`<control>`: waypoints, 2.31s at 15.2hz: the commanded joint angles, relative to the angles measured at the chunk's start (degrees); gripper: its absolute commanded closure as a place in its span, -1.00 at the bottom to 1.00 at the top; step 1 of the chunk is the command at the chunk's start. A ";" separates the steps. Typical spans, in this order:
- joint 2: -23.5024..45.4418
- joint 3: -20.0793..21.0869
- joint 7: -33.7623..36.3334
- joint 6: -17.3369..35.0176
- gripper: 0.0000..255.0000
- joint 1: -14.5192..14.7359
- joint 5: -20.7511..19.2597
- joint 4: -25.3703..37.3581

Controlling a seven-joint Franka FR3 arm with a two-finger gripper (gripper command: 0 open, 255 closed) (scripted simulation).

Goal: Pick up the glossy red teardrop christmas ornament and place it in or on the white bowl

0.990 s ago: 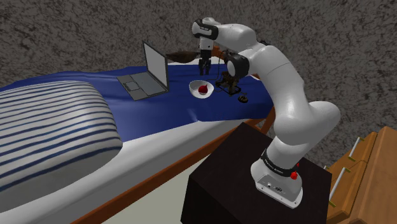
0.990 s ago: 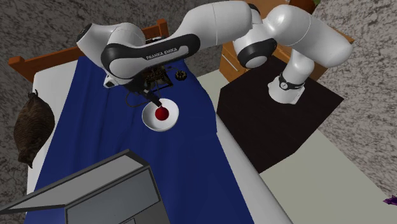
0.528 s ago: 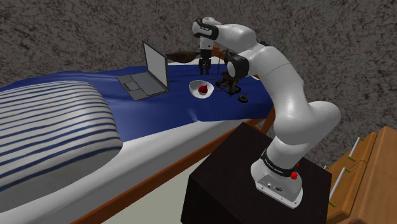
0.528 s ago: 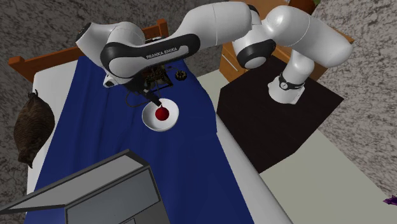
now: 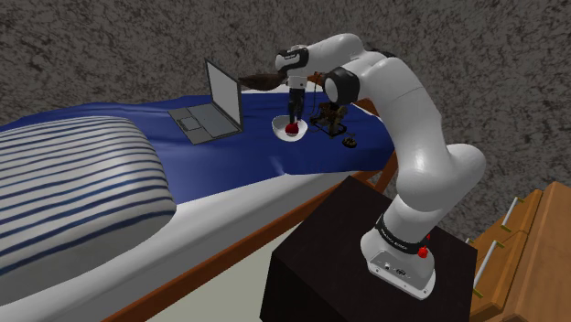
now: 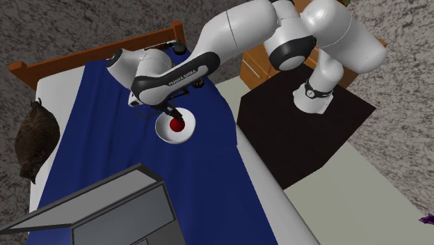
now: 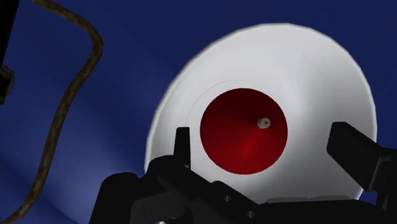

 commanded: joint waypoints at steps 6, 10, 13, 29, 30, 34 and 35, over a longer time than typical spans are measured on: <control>-0.75 0.03 -1.06 6.07 -1.00 1.37 0.35 -7.01; -0.73 0.03 -1.05 6.06 -1.00 1.36 0.36 -6.97; -0.73 0.03 -1.05 6.05 -1.00 1.36 0.36 -6.97; -3.39 -0.53 -0.87 3.46 1.00 1.65 -0.20 -7.02; -3.82 -0.61 -0.83 3.02 1.00 1.69 -0.30 -6.99; -5.34 -0.92 -0.66 1.08 1.00 1.78 -0.67 -6.55; -5.67 -0.99 -0.61 0.56 1.00 1.79 -0.76 -6.35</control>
